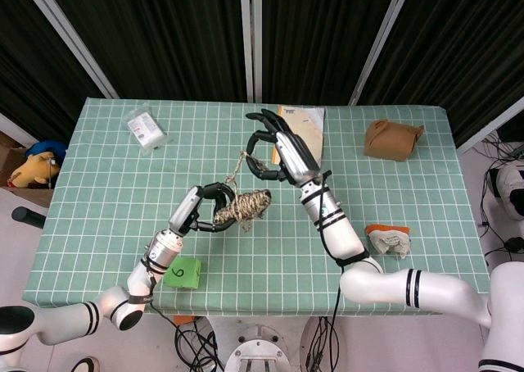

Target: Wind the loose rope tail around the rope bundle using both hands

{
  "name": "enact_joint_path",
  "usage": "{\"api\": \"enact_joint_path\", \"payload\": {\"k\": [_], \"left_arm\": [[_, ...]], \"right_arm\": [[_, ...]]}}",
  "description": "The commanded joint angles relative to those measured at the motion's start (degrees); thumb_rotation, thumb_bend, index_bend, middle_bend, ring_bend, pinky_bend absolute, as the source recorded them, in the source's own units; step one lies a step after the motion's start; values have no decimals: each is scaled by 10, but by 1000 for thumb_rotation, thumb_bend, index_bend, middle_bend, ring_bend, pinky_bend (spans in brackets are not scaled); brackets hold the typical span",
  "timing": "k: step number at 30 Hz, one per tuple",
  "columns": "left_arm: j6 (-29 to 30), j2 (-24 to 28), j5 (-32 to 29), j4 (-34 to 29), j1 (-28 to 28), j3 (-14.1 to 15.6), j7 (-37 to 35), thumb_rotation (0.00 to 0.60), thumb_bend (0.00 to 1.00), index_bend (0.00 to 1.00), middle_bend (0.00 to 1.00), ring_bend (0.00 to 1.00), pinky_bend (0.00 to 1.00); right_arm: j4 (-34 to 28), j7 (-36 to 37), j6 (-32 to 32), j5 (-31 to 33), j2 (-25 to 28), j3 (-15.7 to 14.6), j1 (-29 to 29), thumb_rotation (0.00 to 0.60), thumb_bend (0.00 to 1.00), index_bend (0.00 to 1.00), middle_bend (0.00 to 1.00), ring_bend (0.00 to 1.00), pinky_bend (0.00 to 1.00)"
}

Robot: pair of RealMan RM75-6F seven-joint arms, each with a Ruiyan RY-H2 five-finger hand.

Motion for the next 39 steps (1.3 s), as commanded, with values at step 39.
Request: {"api": "enact_joint_path", "payload": {"k": [39], "left_arm": [[-40, 2, -232, -109, 33, -116, 132, 600, 480, 768, 773, 736, 762]], "right_arm": [[-8, 91, 102, -300, 118, -226, -192, 600, 621, 992, 162, 0, 0]]}}
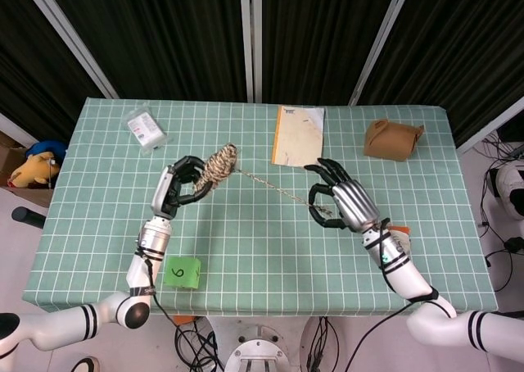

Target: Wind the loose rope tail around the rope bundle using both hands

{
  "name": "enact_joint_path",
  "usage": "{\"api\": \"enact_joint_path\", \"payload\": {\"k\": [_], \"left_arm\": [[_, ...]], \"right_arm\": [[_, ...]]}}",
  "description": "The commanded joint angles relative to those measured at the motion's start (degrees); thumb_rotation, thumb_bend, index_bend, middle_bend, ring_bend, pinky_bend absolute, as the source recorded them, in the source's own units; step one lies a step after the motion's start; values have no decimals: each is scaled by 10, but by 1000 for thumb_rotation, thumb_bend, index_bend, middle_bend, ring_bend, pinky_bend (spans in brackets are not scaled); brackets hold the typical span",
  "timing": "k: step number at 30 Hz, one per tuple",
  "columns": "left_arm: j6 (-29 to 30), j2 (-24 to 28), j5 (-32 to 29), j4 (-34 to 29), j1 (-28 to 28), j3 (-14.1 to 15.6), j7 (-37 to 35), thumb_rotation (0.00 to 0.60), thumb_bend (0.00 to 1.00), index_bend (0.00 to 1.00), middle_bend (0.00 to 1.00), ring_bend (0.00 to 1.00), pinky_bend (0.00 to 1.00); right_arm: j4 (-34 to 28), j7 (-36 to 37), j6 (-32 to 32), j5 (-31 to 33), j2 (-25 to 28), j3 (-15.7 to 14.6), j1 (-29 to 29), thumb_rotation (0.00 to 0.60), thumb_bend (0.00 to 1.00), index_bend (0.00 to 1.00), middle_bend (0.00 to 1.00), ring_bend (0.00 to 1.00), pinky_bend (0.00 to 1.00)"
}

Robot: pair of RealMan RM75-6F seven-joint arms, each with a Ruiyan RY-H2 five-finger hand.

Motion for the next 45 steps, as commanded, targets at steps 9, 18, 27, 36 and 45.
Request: {"api": "enact_joint_path", "payload": {"k": [9, 18, 27, 36, 45], "left_arm": [[44, -26, -14, 3, 4, -18, 180, 600, 480, 768, 773, 738, 774], [63, -41, 29, 14, 5, -4, 231, 600, 480, 771, 776, 742, 778], [60, -51, 59, 41, 1, 16, 272, 600, 480, 773, 777, 745, 779], [46, -45, 68, 34, 4, 19, 248, 600, 480, 773, 780, 749, 781], [34, -29, 108, 25, 3, 41, 211, 600, 480, 774, 780, 749, 782]], "right_arm": [[2, 2, 40, -57, 1, -25, -29, 600, 611, 994, 147, 0, 0], [-11, -18, 26, -57, -18, -1, -9, 600, 609, 996, 145, 0, 0], [-48, -62, 3, -72, -28, 39, 36, 600, 599, 998, 145, 0, 0], [-77, -107, -62, -24, -29, 80, 90, 600, 597, 999, 145, 0, 0], [-77, -122, -127, 71, -52, 136, 156, 600, 591, 999, 145, 0, 0]]}}
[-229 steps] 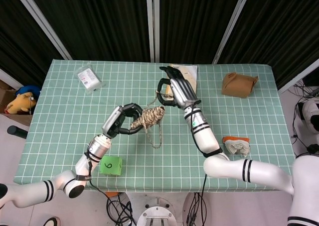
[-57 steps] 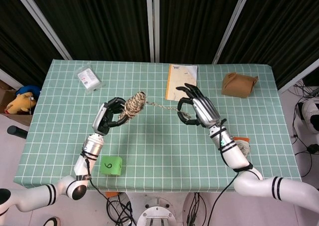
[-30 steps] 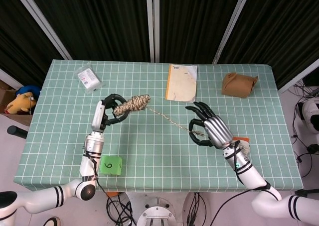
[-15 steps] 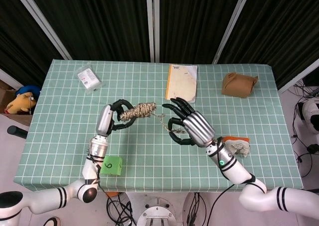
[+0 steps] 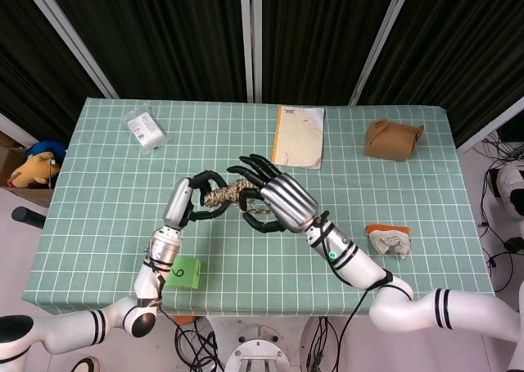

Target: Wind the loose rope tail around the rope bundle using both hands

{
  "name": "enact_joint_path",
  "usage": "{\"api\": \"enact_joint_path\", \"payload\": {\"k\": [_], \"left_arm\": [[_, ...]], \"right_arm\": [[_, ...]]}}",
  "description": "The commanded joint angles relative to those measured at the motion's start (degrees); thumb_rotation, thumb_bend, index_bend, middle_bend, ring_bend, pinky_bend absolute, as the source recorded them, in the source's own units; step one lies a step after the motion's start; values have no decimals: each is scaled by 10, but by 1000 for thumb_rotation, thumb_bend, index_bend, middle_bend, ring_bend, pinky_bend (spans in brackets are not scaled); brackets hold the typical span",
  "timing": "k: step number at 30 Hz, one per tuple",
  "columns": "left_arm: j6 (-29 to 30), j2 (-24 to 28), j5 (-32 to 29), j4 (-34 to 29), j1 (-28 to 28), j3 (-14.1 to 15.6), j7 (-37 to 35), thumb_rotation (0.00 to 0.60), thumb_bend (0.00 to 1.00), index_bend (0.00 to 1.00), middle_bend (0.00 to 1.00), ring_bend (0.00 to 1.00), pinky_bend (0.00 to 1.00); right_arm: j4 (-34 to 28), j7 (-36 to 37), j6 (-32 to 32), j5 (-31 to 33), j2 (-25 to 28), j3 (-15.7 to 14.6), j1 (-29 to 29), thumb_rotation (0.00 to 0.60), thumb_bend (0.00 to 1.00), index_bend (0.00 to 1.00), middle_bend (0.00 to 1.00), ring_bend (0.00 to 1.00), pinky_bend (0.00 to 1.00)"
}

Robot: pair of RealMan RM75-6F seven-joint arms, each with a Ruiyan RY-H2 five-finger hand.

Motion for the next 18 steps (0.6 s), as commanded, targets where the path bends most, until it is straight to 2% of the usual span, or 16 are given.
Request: {"api": "enact_joint_path", "payload": {"k": [1, 8, 18], "left_arm": [[-7, 8, 15, -4, -1, 10, -22, 600, 480, 774, 780, 749, 782], [-24, 36, 67, -9, -12, 36, -118, 600, 480, 775, 781, 749, 783], [-47, 93, 128, -20, -36, 73, -348, 600, 481, 778, 784, 750, 786]], "right_arm": [[3, -5, -26, 43, -12, 30, 31, 600, 590, 999, 145, 0, 0], [19, -4, -51, 113, -21, 64, 71, 600, 578, 1000, 145, 0, 0], [55, 43, -50, 181, -25, 84, 76, 600, 547, 1000, 145, 0, 0]]}}
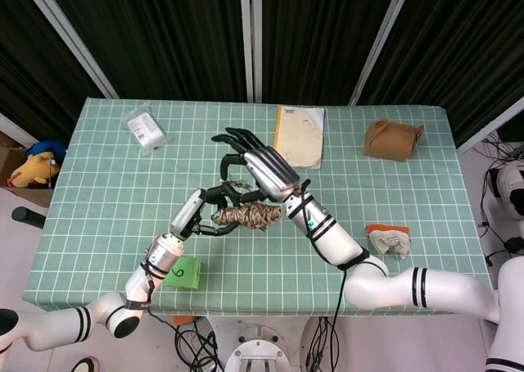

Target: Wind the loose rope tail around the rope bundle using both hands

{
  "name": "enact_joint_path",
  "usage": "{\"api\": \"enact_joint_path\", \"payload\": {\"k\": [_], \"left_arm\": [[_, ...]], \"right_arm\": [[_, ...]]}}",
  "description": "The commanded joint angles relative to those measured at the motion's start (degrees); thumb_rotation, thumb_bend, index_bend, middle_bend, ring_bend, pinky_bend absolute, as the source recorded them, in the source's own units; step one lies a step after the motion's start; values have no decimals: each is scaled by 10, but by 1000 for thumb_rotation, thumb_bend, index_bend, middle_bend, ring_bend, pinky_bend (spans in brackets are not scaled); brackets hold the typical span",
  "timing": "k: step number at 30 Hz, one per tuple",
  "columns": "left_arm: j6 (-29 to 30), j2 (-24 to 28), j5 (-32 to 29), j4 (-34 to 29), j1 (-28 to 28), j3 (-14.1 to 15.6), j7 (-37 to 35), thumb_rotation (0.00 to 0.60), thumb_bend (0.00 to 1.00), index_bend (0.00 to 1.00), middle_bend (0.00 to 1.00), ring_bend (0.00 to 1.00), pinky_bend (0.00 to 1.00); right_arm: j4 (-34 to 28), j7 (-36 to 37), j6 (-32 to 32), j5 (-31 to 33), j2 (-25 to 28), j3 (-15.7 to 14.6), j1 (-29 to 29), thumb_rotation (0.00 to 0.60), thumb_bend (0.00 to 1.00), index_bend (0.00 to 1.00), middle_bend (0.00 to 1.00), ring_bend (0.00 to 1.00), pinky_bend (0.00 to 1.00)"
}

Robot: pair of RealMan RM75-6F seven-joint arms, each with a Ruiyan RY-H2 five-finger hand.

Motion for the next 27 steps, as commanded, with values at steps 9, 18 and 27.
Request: {"api": "enact_joint_path", "payload": {"k": [9, 18, 27], "left_arm": [[-14, 53, 53, -6, -37, 41, -236, 600, 481, 778, 785, 751, 790], [-34, 51, 12, -4, -43, 40, -322, 600, 481, 779, 786, 752, 789], [-47, 49, -23, -11, -40, 28, -356, 600, 481, 781, 790, 755, 792]], "right_arm": [[29, 42, 0, -2, 6, -15, -12, 600, 544, 1000, 145, 0, 0], [44, 78, 10, -35, 6, -48, -38, 600, 541, 1000, 144, 0, 0], [56, 98, 23, -64, 7, -78, -64, 600, 541, 1000, 143, 0, 0]]}}
